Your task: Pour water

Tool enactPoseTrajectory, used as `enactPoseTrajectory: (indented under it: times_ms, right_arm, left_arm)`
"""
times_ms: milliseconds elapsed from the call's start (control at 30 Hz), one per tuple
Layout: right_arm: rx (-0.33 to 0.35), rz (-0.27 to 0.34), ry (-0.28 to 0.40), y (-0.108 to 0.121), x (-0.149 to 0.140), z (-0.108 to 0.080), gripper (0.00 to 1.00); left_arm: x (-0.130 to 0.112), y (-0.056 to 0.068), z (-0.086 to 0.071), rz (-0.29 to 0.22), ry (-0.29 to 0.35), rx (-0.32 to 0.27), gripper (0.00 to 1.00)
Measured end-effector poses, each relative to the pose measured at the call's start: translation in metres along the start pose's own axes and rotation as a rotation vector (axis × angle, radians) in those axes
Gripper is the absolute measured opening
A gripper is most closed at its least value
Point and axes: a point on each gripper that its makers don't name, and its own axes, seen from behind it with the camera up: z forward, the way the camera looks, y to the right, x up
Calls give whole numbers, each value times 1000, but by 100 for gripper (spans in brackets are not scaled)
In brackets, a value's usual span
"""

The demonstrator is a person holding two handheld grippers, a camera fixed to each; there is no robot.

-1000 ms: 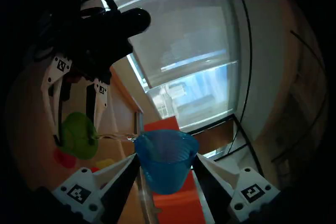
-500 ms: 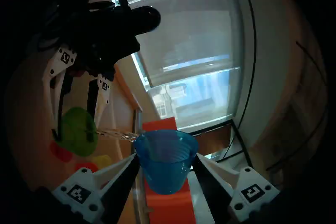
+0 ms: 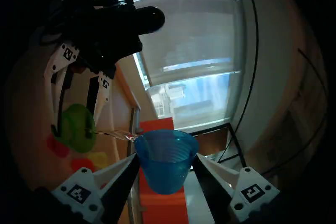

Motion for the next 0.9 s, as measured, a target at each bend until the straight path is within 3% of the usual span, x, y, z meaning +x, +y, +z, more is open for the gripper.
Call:
enactPoseTrajectory:
  times_ms: [900]
  right_arm:
    - [-24,-100,4,12,3,3,87]
  left_arm:
    - [-3,0,3,-2,-6,-4,87]
